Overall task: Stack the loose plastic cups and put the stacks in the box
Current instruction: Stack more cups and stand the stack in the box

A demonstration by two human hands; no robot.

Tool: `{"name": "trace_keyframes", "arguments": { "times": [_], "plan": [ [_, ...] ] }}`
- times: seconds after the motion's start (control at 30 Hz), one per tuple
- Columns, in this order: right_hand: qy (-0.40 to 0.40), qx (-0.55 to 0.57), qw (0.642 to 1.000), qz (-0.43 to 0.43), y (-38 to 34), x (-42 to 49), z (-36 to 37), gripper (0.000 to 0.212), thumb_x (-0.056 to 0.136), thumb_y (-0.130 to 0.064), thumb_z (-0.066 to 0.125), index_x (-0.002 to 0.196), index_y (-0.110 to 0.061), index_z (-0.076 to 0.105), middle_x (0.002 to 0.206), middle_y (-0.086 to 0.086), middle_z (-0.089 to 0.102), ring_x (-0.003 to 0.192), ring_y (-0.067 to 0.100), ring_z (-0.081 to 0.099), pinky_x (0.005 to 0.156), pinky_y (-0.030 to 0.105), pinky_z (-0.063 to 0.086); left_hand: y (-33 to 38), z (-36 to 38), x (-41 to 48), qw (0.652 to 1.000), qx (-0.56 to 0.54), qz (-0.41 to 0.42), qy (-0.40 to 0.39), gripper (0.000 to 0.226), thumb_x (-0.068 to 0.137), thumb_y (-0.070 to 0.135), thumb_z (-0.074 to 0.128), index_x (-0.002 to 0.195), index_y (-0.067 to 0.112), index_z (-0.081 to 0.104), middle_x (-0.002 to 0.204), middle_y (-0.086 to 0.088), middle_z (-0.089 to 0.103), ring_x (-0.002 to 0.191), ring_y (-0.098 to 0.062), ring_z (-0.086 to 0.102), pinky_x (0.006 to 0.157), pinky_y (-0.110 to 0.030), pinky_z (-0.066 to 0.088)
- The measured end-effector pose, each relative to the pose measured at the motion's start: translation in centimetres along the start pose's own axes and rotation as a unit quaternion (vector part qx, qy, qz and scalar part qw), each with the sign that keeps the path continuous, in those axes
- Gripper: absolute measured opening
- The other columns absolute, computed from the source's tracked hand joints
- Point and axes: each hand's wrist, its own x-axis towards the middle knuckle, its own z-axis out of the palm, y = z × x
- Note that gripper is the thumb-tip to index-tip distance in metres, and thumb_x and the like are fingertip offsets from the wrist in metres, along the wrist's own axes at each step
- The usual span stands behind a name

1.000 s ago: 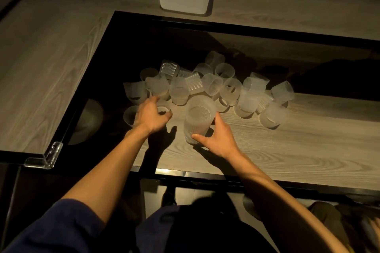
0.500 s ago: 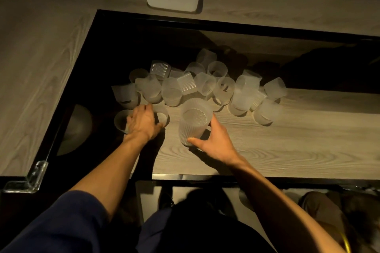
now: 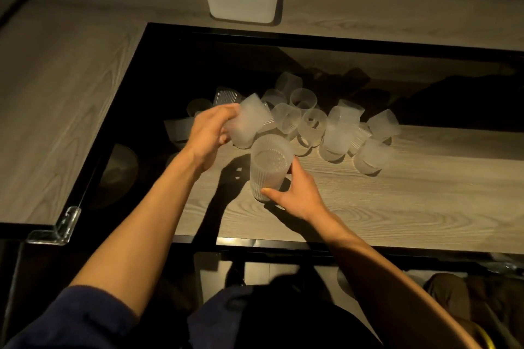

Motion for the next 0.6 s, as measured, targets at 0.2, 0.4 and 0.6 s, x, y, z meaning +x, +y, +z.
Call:
{"name": "trace_keyframes", "arguments": {
  "times": [0.2,0.4,0.6],
  "plan": [
    [-0.001,-0.006,1.0,0.004,0.0,0.0,0.0,0.094,0.07,-0.039,0.091,0.146,-0.029,0.037,0.141,-0.007,0.056,0.128,0.011,0.05,0.103,0.03,0.043,1.7,1.6,-1.7,0.986,0.11,0.085,-0.091,0.051,0.078,0.035,0.073,0.128,0.027,0.063,0.126,0.007,0.064,0.118,-0.008,0.06,0.093,-0.031,0.051],
    [0.003,-0.004,1.0,0.0,0.2,-0.1,0.1,0.095,0.07,-0.037,0.091,0.147,-0.029,0.035,0.14,-0.006,0.057,0.127,0.014,0.05,0.1,0.03,0.043,2.5,1.8,-2.7,0.955,0.23,0.156,-0.102,0.068,0.069,0.049,0.075,0.132,0.031,0.059,0.128,0.011,0.061,0.12,-0.002,0.057,0.1,-0.027,0.051],
    [0.0,0.011,1.0,-0.013,0.0,-0.1,-0.1,0.088,0.072,-0.032,0.091,0.144,-0.027,0.041,0.137,-0.007,0.057,0.125,0.009,0.049,0.102,0.03,0.046,2.6,2.6,-3.6,0.927,0.301,0.205,-0.088,0.068,0.068,0.052,0.074,0.132,0.039,0.055,0.121,0.019,0.055,0.11,0.002,0.053,0.087,-0.016,0.046]
  ]
}}
